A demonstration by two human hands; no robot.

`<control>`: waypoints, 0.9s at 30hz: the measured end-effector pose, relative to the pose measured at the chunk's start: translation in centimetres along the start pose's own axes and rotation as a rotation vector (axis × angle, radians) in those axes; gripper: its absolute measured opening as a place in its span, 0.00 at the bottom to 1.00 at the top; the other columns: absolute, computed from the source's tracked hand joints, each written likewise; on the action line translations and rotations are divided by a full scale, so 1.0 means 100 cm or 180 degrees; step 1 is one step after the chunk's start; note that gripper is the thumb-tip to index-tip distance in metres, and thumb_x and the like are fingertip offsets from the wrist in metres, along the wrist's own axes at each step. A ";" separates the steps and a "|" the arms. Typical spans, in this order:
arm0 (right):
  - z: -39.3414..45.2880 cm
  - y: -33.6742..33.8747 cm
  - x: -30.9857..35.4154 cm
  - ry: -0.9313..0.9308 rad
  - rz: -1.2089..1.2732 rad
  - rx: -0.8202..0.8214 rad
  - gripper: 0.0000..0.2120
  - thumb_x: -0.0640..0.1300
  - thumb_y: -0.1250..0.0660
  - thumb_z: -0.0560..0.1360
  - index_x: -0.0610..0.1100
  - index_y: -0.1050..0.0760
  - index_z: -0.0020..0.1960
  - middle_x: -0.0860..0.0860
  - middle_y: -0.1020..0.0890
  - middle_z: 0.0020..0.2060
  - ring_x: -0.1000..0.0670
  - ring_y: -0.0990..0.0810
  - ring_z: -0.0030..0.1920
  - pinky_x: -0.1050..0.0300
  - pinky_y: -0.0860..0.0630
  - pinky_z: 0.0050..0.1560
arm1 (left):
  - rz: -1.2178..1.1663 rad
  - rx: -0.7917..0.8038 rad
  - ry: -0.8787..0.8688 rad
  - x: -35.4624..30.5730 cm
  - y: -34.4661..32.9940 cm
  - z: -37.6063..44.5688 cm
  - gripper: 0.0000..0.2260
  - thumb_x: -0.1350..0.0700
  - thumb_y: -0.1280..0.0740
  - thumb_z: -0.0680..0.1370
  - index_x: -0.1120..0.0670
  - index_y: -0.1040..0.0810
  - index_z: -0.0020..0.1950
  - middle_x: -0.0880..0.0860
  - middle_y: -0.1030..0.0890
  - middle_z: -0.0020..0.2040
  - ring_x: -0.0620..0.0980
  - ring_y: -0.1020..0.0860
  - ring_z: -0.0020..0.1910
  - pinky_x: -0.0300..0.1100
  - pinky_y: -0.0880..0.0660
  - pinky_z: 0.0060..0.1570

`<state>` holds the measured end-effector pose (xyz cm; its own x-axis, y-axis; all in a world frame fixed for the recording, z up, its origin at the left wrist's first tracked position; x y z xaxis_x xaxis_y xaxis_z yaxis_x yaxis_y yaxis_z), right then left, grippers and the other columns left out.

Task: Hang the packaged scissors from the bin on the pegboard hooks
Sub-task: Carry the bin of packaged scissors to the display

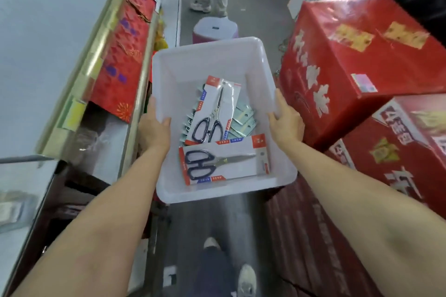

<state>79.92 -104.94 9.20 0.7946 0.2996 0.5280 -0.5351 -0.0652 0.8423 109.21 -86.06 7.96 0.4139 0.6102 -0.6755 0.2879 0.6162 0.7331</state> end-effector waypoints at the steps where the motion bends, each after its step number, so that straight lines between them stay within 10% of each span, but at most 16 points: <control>1: 0.020 -0.009 0.005 0.0006 -0.0013 0.0026 0.30 0.45 0.38 0.79 0.55 0.45 0.78 0.42 0.20 0.55 0.40 0.21 0.54 0.49 0.27 0.53 | 0.0035 -0.0009 -0.0003 -0.005 -0.006 0.019 0.31 0.56 0.32 0.78 0.46 0.39 0.78 0.63 0.24 0.64 0.62 0.24 0.60 0.49 0.29 0.57; 27: 0.542 -0.153 0.076 -0.0469 -0.0126 0.0201 0.28 0.47 0.42 0.81 0.55 0.49 0.78 0.41 0.21 0.54 0.39 0.23 0.52 0.47 0.28 0.49 | 0.0255 0.0203 -0.0345 -0.171 -0.236 0.526 0.31 0.57 0.32 0.76 0.49 0.37 0.78 0.62 0.21 0.62 0.63 0.23 0.59 0.51 0.28 0.57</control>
<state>109.72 -153.20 6.20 0.8506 0.1607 0.5006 -0.4872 -0.1172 0.8654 140.74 -137.21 6.33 0.5274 0.5968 -0.6047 0.3030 0.5329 0.7901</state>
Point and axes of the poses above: each hand's wrist, its own z-axis towards the middle knuckle, its own y-axis out of the back of the hand, x = y × z, the point moved 6 cm from there along z, towards the middle knuckle
